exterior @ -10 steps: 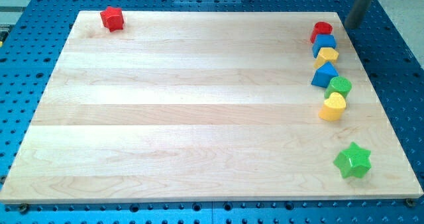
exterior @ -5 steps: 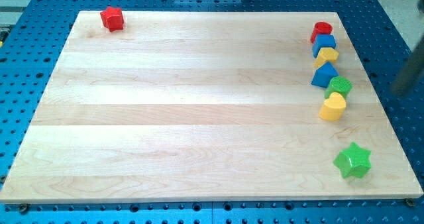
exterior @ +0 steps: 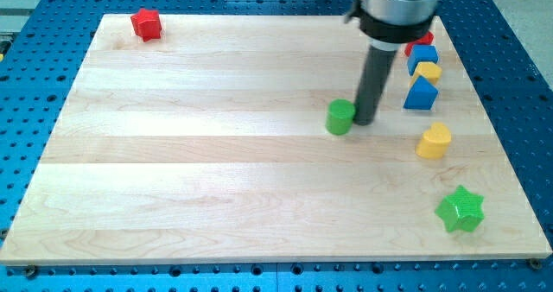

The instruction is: Move the green circle horizontally left to the red circle

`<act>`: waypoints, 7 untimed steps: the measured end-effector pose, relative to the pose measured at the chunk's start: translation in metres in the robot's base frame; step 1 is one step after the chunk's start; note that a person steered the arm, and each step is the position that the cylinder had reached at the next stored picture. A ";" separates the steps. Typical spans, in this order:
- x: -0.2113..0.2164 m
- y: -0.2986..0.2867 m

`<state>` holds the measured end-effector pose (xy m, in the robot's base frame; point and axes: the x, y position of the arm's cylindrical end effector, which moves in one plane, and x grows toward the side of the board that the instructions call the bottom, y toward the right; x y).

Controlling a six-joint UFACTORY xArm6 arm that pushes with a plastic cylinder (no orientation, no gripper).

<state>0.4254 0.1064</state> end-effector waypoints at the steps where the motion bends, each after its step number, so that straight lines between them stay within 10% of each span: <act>1: 0.011 -0.006; 7: 0.022 -0.107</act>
<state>0.4477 -0.0004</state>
